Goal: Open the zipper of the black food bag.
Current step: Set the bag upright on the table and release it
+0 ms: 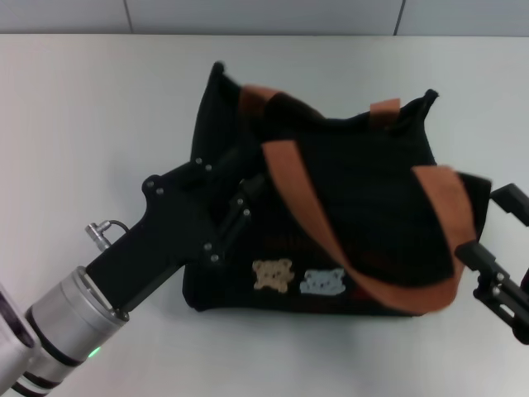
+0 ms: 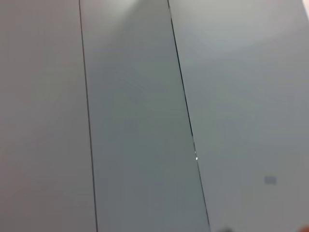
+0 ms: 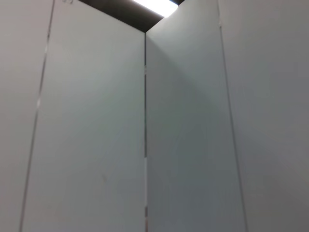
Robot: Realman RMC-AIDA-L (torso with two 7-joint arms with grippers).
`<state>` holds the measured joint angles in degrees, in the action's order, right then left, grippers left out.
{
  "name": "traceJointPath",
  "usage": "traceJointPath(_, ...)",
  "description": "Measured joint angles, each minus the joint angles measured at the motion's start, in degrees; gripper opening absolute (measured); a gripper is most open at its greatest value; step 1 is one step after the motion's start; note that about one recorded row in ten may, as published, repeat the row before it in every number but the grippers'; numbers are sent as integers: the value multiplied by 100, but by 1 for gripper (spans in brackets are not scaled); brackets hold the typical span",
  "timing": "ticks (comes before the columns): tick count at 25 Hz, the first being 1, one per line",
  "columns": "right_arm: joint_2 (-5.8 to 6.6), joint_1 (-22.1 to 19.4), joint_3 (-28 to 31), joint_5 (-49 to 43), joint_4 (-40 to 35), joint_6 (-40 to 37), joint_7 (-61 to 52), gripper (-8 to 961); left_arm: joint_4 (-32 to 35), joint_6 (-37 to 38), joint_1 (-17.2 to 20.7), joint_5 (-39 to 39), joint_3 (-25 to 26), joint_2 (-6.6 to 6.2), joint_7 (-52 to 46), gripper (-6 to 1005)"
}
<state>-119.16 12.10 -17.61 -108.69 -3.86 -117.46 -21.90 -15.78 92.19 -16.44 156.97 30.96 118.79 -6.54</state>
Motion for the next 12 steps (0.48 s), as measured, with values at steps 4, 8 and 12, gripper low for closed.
traceJointPath(4,0,89,-183,-44,-217,-11,-330,682,282,425,-150,29,-29,-78,-182,300)
traceJointPath(8,4,176,-404,-53,-410,-57,-563,692,1080,1235,-505,213,-49,-133,-942,372)
traceJointPath(12,6,289,-625,-56,-656,-75,-881,702,1723,2162,-836,672,-129,-289,-1480,638)
